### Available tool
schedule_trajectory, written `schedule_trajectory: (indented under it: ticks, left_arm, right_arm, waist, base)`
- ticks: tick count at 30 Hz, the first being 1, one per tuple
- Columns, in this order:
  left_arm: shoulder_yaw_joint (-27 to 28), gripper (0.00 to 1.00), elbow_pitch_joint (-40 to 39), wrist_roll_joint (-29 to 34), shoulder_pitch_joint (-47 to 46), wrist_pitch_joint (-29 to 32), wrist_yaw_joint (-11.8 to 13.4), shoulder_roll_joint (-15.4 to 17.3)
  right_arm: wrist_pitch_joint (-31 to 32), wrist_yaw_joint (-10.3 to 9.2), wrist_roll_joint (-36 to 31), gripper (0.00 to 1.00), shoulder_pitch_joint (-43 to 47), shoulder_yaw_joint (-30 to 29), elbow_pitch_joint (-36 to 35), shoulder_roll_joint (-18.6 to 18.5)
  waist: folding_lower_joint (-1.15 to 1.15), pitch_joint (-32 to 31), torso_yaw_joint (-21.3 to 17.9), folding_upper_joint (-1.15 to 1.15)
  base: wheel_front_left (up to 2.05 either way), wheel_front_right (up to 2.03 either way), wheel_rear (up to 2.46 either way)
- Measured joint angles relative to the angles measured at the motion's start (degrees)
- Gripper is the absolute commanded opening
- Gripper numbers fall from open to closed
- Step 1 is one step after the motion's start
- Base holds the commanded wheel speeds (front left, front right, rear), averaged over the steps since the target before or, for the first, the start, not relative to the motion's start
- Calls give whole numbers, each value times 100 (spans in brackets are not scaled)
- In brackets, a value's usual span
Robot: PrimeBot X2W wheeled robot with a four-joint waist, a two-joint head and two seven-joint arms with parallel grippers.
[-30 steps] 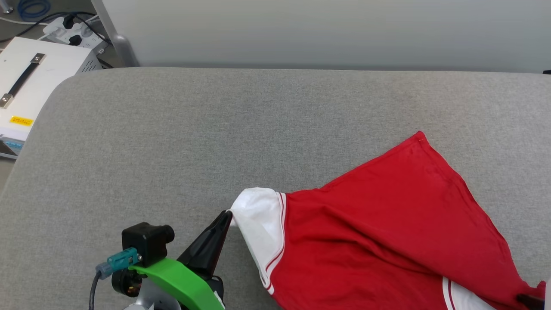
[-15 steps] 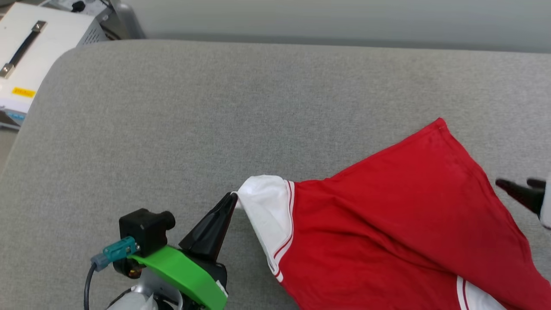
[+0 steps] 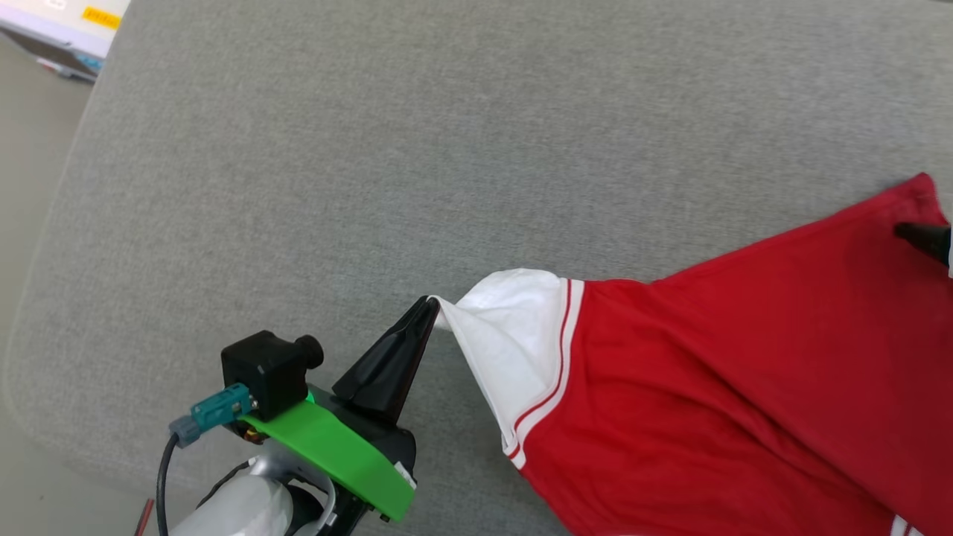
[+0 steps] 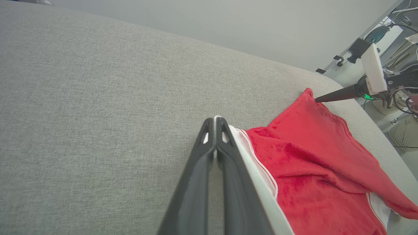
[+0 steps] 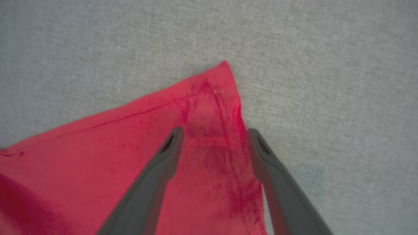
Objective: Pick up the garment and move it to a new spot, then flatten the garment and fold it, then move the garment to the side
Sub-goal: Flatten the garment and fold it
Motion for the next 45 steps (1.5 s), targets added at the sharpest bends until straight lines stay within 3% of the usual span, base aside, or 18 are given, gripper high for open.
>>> schedule_trajectory:
  ticks: [13,14,15,16,17,23,33,45]
  left_arm:
    - [-19,0,153,13,-64,-53,-98,-129]
    - [-19,0,152,13,-65,-54,-98,-129]
    - [-18,0,154,13,-65,-55,-98,-129]
    - [-19,0,155,13,-66,-60,-98,-129]
    - [-21,0,155,13,-70,-60,-98,-129]
    - [-20,0,224,13,-88,-63,-98,-129]
    - [78,0,282,-104,-83,-68,-71,-46]
    - [391,0,-96,-110,-109,60,186,357]
  right_arm:
    - [-31,-2,29,100,-107,435,456,-430]
    - [-29,-2,54,93,-94,499,459,-461]
    - [-24,-4,87,44,-91,554,455,-494]
    - [-24,-5,108,13,-91,581,448,-516]
    - [-30,-5,141,0,-89,617,439,-547]
    - [-428,-4,338,0,-75,764,478,-575]
    - [-1663,-2,568,0,-72,916,858,-552]
    - [-2867,-2,1196,0,-49,1089,913,-833]
  waist:
    - [0,264,419,0]
    - [0,259,420,0]
    - [0,258,421,0]
    - [0,258,421,0]
    - [0,257,422,0]
    - [0,190,419,0]
    - [0,-229,290,0]
    - [0,-1020,-173,0]
  base:
    - [0,0,0]
    - [0,0,0]
    - [0,0,0]
    - [0,0,0]
    - [0,0,0]
    - [0,0,0]
    - [0,0,0]
    - [0,0,0]
